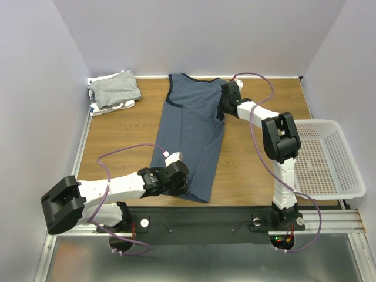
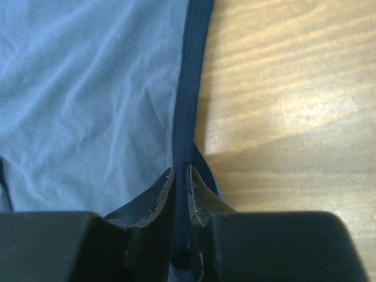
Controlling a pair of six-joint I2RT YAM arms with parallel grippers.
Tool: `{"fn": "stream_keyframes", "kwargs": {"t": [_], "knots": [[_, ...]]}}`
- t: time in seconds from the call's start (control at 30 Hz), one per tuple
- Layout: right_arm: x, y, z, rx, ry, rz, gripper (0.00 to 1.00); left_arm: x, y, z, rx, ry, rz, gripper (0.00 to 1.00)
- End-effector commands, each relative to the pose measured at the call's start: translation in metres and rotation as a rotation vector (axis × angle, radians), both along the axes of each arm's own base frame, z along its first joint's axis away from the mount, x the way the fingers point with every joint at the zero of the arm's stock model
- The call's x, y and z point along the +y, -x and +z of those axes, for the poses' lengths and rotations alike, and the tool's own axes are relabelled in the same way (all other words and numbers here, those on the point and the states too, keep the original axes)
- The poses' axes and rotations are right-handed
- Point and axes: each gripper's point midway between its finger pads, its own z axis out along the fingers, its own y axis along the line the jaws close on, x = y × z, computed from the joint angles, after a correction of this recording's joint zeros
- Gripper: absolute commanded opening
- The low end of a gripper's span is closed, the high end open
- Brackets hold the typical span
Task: Fold and stack the tank tops
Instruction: Fold the tank top
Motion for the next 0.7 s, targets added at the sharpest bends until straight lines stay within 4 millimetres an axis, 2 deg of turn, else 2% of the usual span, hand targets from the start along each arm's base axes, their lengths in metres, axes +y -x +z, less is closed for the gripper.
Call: {"fn": "stream_keyframes", "kwargs": {"t": [0.0,0.23,0.27,0.3,0.37,0.67], "knots": [[-0.007,-0.021,0.017,-0.065,0.008,-0.044,0.17,0.003,-0.001,0.004,-0.011,0.009,0.004,0.0],[-0.013,-0.032,0.026,-0.086,0.022,-0.048,0.13,0.004,0.0,0.004,-0.009,0.009,0.004,0.0],[-0.014,-0.031,0.026,-0.085,0.025,-0.05,0.16,0.004,0.0,0.004,-0.009,0.009,0.004,0.0],[-0.015,-0.03,0.027,-0.082,0.026,-0.05,0.27,0.004,0.0,0.004,-0.009,0.008,0.003,0.0],[-0.016,-0.026,0.022,-0.071,0.029,-0.052,0.35,0.004,0.0,0.004,-0.008,0.007,0.004,0.0],[-0.013,-0.027,0.001,-0.037,0.021,-0.048,0.35,0.004,0.0,0.003,-0.009,0.005,0.002,0.0]]}}
